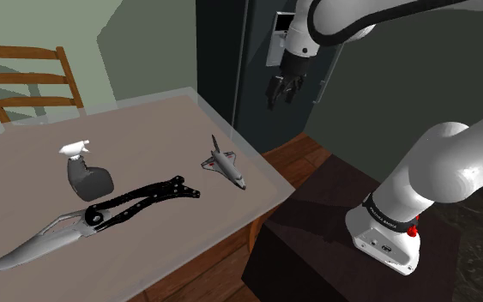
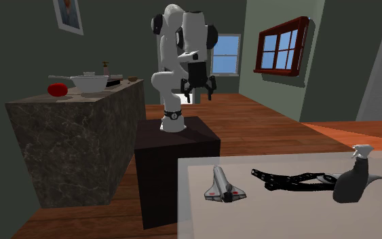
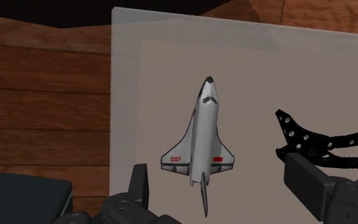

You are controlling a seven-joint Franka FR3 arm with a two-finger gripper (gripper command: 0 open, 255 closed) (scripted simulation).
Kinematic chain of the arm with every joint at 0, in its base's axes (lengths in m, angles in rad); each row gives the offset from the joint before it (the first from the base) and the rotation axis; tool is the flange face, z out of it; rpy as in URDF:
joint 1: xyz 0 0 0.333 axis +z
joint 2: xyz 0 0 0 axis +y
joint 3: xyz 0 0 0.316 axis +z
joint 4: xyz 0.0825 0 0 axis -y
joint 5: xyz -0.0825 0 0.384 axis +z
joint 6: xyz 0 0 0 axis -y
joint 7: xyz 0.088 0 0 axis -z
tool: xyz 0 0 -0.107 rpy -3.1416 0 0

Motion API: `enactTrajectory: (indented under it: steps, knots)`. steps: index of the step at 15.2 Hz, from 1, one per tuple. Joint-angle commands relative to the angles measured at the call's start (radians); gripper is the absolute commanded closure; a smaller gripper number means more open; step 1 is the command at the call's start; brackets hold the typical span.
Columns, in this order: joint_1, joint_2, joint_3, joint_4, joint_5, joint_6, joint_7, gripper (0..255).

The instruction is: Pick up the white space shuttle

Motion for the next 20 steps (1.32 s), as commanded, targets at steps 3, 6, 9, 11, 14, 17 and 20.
enactTrajectory:
  steps: [3, 6, 9, 11, 14, 17, 20]
  knots:
    - [0.005, 0.134, 0.025, -0.002, 0.011, 0.126, 0.034, 0]
    - [0.01, 0.244, 0.042, 0.009, 0.014, 0.216, 0.062, 0]
    - [0.014, 0.361, 0.055, 0.032, 0.012, 0.3, 0.091, 0]
    - [0.018, 0.441, 0.062, 0.054, 0.007, 0.352, 0.111, 0]
    - [0.026, 0.563, 0.067, 0.097, -0.005, 0.422, 0.143, 0]
    - [0.039, 0.686, 0.065, 0.151, -0.018, 0.481, 0.175, 0]
    - [0.056, 0.809, 0.058, 0.216, -0.03, 0.529, 0.205, 0]
